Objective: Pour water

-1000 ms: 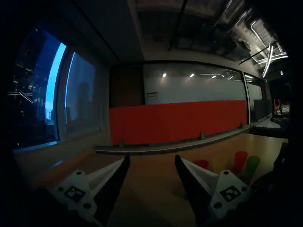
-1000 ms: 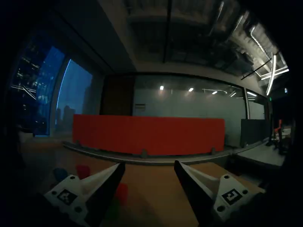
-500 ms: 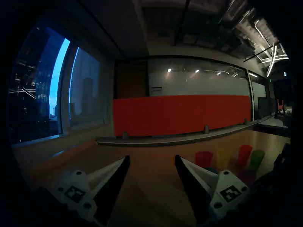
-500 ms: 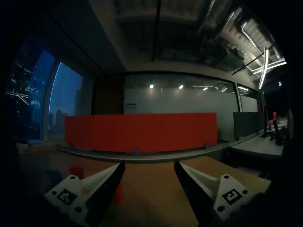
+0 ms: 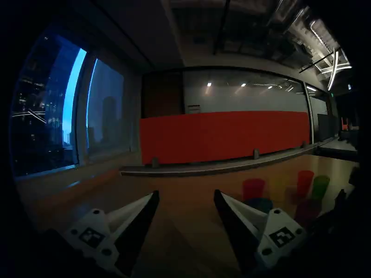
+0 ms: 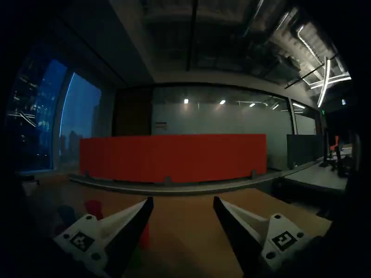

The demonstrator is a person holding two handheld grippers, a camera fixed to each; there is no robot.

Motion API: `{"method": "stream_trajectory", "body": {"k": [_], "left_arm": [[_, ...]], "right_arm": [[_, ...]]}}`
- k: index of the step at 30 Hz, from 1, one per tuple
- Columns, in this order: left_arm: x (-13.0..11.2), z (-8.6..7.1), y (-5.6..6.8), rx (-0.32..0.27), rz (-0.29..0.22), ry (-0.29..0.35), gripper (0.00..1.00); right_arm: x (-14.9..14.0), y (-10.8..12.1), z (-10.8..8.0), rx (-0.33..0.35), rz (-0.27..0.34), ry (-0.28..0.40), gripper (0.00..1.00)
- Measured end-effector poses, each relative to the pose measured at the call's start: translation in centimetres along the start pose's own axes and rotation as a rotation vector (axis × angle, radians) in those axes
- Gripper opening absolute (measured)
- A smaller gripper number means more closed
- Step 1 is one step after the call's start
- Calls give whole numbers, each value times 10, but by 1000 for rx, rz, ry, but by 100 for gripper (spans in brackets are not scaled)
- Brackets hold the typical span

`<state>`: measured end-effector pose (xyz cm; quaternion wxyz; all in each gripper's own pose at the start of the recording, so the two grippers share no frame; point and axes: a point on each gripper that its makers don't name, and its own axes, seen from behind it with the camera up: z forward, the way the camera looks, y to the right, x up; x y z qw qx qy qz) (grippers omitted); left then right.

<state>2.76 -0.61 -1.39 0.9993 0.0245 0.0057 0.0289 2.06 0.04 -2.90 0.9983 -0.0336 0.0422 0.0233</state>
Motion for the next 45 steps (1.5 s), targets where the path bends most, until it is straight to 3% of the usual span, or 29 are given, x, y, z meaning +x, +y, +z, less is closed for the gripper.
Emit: {"method": "stream_trajectory", "body": {"k": [15,27,45], "left_arm": [[-14,7,6,-15,-37,3,87],[-22,10,2,-20,-45,0,87],[-26,12,4,-36,-59,-10,87]], "right_arm": [[5,-7,0,3,-7,-3,100],[7,-7,-2,2,-4,-6,100],[6,-3,-3,-1,7,-4,100]]}}
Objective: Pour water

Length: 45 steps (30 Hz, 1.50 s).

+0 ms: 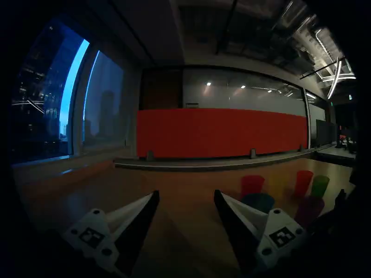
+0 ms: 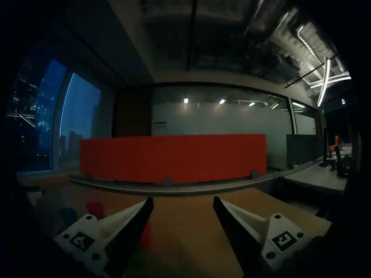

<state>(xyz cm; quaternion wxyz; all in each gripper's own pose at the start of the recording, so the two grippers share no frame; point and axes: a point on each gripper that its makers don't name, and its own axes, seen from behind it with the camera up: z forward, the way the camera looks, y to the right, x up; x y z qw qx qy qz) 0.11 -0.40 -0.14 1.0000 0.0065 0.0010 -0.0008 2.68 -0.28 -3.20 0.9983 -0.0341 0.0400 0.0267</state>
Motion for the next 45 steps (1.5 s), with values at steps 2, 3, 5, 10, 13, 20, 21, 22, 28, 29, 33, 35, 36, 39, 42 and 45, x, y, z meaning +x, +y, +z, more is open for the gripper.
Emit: {"method": "stream_trajectory", "body": {"k": [2,3,5,10,13,20,21,22,28,29,33,35,36,39,42,45], "left_arm": [[-1,0,0,-2,0,0,87],[-1,0,1,-3,0,0,87],[-1,0,1,-4,0,0,87],[0,0,1,-5,1,-1,87],[0,0,1,-5,0,-1,87],[-1,0,1,-5,2,-2,87],[0,0,1,-5,2,-2,87],[-1,0,1,-5,2,-2,87],[-1,0,1,-5,2,-2,87],[-1,0,1,-5,2,-2,87],[-1,0,1,-5,1,-2,87],[-1,0,1,-5,1,-2,87],[-1,0,1,-5,1,-2,87],[-1,0,1,-5,2,-2,87],[-1,0,1,-5,1,-2,87],[-1,0,1,-5,1,-2,87]], "right_arm": [[0,0,0,0,0,0,100],[1,1,0,0,1,0,100],[0,1,-1,1,1,1,100],[0,-2,-1,7,3,1,100],[1,-3,-1,11,1,3,100],[4,-3,-4,19,-5,13,100],[4,-3,-4,20,-6,16,100],[4,-3,-5,20,-7,18,100],[2,-1,-8,27,-17,26,100],[1,-1,-9,30,-19,26,100],[-1,-1,-9,37,-21,34,100],[0,0,-8,37,-19,44,100],[0,0,-7,37,-18,49,100],[-1,2,-4,34,-17,63,100],[-3,0,-1,39,-16,70,100],[-7,-2,4,48,-5,69,100]]}}
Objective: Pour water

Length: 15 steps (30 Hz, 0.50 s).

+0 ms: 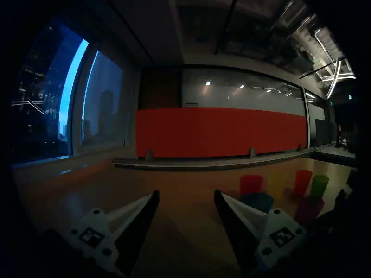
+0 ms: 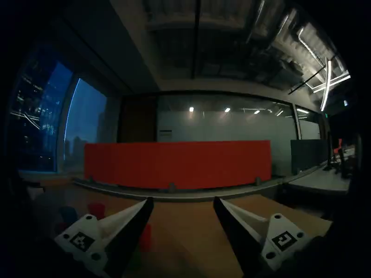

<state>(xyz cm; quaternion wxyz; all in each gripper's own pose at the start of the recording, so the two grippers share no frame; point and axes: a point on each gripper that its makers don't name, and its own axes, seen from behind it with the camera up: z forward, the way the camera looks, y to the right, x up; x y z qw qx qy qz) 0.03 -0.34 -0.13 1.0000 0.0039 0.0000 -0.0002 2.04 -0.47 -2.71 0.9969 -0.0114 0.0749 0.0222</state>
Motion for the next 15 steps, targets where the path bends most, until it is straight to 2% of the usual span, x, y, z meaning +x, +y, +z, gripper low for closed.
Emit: {"method": "stream_trajectory", "body": {"k": [6,15], "left_arm": [[0,0,0,0,0,0,87],[0,0,0,0,0,0,87]], "right_arm": [[-19,0,7,-10,6,-20,100],[-46,-1,8,-21,-23,-58,100]]}}
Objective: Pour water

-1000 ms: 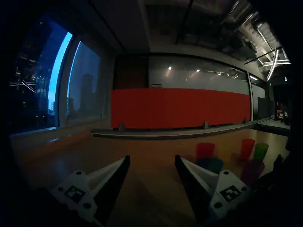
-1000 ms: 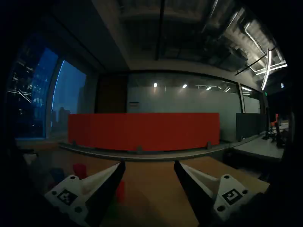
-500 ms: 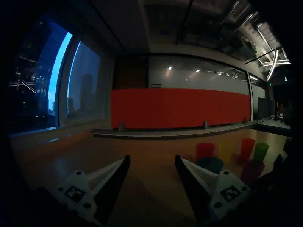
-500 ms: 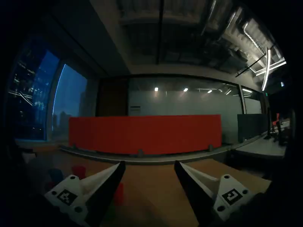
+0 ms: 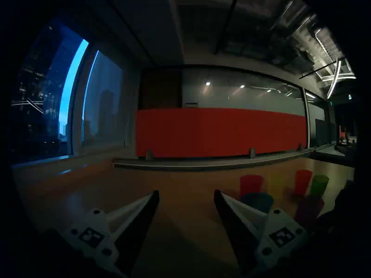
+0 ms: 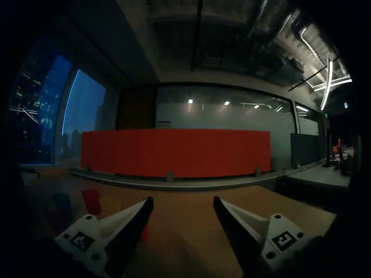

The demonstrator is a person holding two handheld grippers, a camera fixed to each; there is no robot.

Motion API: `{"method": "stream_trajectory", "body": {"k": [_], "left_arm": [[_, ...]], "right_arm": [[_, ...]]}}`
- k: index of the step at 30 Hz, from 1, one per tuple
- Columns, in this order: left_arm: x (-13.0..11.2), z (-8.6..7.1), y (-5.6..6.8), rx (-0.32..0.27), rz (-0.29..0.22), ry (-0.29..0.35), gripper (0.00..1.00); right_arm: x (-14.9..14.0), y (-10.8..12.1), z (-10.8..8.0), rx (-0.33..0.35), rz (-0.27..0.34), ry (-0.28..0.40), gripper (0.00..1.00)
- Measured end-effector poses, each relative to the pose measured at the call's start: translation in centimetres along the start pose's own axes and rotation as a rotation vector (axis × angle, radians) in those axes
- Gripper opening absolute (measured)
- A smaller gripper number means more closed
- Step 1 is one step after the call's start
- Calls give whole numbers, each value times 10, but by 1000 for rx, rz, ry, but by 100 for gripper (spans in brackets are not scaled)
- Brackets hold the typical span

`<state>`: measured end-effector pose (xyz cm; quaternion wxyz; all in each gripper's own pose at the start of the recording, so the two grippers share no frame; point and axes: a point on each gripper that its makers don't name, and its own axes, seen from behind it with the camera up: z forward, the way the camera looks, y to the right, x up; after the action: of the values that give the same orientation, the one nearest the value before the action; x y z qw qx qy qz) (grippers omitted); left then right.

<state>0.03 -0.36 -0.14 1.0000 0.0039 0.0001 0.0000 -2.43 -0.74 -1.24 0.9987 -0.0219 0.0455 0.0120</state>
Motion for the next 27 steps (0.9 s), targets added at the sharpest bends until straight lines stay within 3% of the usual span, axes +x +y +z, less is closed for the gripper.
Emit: {"method": "stream_trajectory", "body": {"k": [27], "left_arm": [[0,1,0,0,0,0,87]], "right_arm": [[-34,4,7,-13,1,-76,100]]}}
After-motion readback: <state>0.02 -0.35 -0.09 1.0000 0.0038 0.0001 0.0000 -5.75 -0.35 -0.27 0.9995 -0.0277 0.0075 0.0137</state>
